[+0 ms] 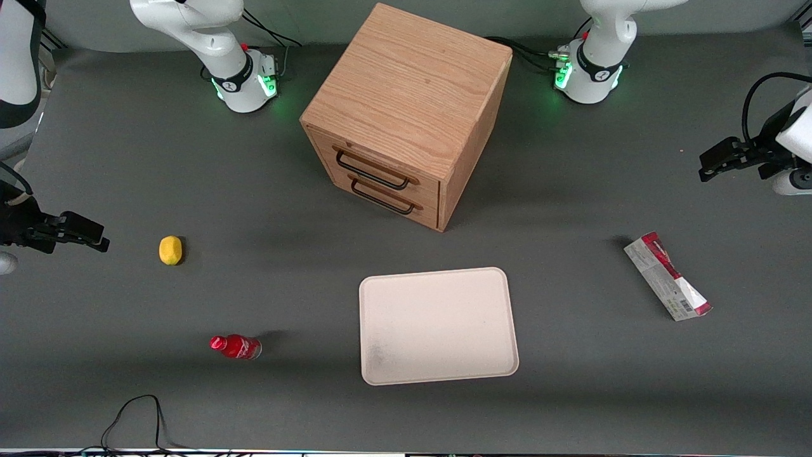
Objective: Place red cookie box on tray
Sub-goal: 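Lower the left gripper toward the red-and-white cookie box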
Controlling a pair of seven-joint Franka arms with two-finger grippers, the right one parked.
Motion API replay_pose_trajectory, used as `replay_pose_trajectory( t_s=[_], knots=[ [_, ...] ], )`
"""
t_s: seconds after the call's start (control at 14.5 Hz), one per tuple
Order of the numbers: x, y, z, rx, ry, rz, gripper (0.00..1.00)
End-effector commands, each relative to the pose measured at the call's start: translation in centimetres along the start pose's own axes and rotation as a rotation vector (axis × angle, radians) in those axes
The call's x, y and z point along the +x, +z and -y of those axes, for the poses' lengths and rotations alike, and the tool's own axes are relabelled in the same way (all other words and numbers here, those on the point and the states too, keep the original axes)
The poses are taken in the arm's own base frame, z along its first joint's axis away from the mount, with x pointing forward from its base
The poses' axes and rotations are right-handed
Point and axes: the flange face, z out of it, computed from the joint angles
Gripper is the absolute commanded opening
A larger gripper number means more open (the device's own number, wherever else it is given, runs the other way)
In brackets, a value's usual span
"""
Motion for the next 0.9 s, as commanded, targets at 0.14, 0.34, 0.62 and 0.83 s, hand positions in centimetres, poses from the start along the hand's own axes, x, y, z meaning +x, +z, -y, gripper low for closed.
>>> replay_pose_trajectory(
  t_s=[0.14,0.34,0.62,0.83],
  knots=[
    [0.5,0.2,0.2,-0.006,0.027,0.003,1.0],
    [2.5,3.7,0.5,-0.005,0.028,0.036,1.0],
    [7.8,13.5,3.6,-0.007,-0.222,0.072,0.99],
    [10.6,20.1,3.2,-0.005,-0.418,0.056,0.99]
  ],
)
